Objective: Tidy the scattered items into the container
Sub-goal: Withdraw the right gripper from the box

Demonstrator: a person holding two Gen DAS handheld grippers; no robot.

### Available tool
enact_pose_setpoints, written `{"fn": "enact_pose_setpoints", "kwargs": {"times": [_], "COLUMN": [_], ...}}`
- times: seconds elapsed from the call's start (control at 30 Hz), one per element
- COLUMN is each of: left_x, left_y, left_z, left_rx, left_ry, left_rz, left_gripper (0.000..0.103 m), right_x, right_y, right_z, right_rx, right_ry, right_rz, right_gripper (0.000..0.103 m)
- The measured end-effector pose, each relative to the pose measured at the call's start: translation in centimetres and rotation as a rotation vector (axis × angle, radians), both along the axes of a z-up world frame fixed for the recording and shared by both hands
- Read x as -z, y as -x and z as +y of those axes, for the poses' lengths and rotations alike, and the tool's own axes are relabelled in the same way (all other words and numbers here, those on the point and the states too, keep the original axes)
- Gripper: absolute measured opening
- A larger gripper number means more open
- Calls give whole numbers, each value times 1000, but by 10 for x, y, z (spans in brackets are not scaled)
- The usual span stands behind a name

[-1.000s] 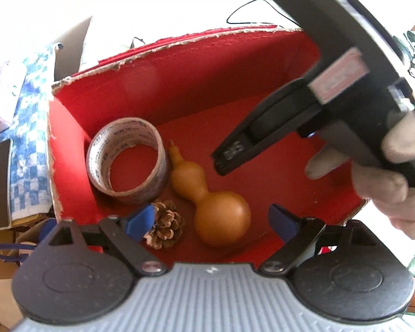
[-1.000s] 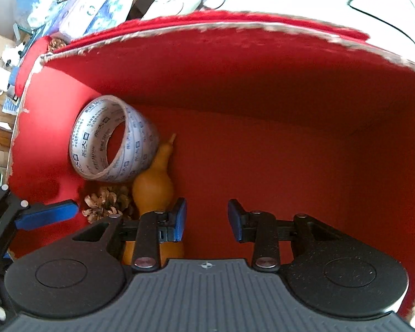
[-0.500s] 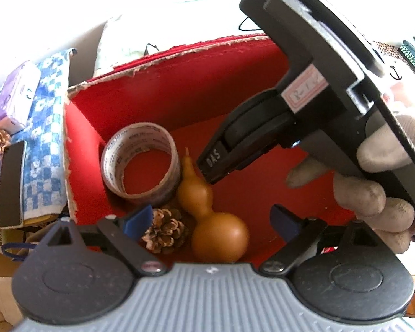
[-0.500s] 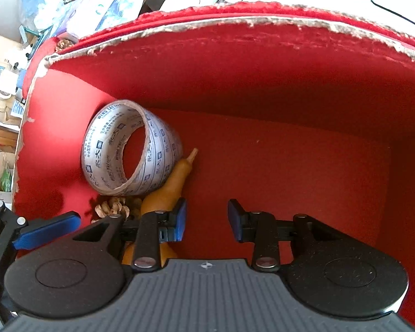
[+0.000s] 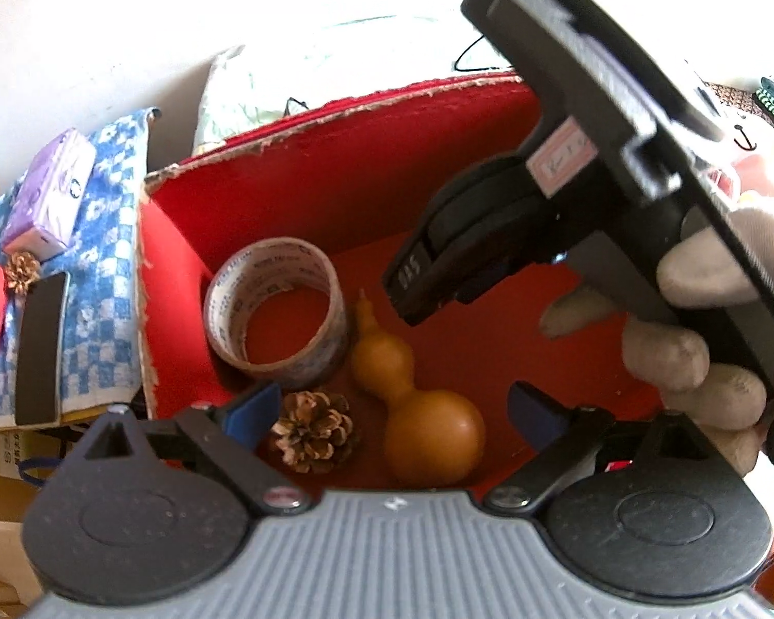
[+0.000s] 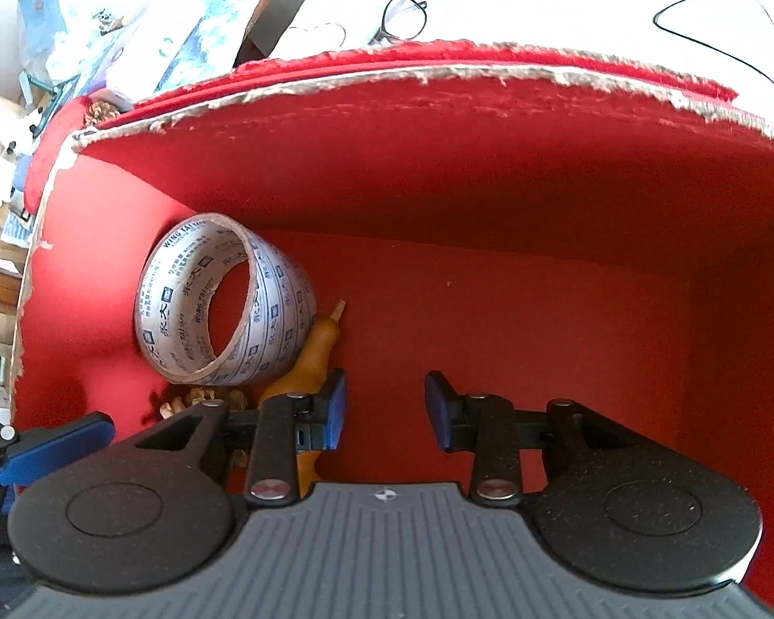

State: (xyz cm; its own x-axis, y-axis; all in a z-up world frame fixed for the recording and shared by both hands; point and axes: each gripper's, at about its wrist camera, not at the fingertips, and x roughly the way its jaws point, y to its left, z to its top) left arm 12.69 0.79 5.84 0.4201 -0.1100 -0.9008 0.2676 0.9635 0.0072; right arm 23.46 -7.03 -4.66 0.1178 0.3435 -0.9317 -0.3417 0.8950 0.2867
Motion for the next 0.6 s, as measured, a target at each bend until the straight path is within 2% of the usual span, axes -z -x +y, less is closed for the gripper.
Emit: {"fn": "enact_pose_setpoints", "kwargs": {"times": [0.37, 0.6], "left_x": [-1, -2], "left_y": [7, 12], "left_z": [1, 2], "left_rx": [-6, -21], "left_ry": [-12, -32], "left_rz": [-40, -69], "left_gripper": [96, 99], "right_x": [-2, -1], "right_y": [6, 0], "right_z": [-9, -5], "right_rx": [64, 105], "right_ry": [-23, -36], "right_rz": [-93, -97], "right_gripper": [36, 36]}}
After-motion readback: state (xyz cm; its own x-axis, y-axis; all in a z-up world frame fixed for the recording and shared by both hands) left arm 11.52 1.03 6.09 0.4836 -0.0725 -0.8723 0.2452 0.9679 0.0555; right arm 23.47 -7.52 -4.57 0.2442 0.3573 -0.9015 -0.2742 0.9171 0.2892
